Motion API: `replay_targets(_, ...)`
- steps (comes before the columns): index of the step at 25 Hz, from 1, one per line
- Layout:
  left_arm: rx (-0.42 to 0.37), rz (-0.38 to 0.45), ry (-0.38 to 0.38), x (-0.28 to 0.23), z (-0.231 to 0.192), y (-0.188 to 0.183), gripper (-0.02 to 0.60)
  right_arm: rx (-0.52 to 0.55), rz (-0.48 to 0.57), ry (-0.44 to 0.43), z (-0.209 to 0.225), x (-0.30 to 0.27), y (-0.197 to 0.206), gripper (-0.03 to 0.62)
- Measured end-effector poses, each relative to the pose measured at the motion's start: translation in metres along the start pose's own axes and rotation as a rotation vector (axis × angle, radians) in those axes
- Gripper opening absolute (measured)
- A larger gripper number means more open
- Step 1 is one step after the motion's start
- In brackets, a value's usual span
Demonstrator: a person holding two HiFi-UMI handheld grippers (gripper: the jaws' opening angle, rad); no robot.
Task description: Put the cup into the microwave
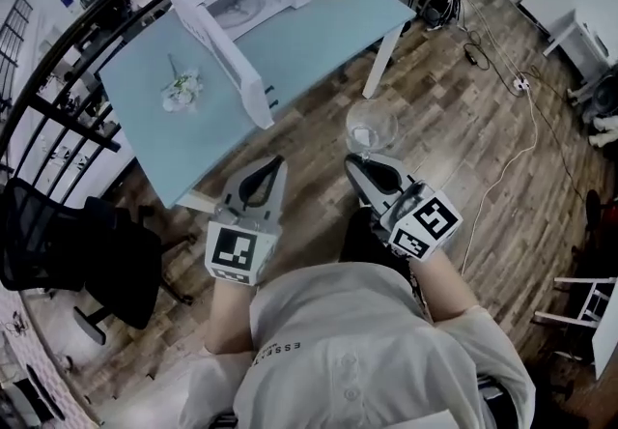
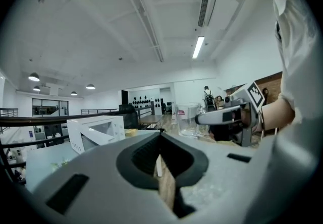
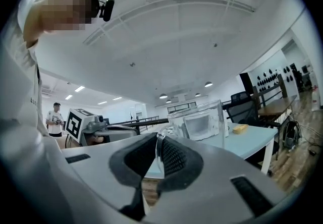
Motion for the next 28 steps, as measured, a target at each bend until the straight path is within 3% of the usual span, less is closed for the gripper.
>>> replay_targets(17, 0.094, 0.008, -0.299, -0.251, -0.009, -0.038, 0.002, 0.007, -0.043, -0.327, 0.29, -0.053, 0.024, 0.029)
replay_targets(22, 0.144, 0.001, -0.377, -0.29, -0.018, -0.035, 0.002, 0.003, -0.061, -0.407, 0.341, -0.066, 0.036, 0.029)
replay_targets(28, 0.189, -0.031, -0.455, -0.314, -0.044, -0.023, 0.002, -0.018, -0.076, -0.49, 0.372, -0.105, 0.052, 0.031)
Point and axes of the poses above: the fingertips, and each gripper's own axes: x backward along the fingers, z to its right, y out of its underside, the point moved 6 cm from there along x, backward along the fingers, and after that the axes turned 14 degrees about x, right-handed, at the moved point
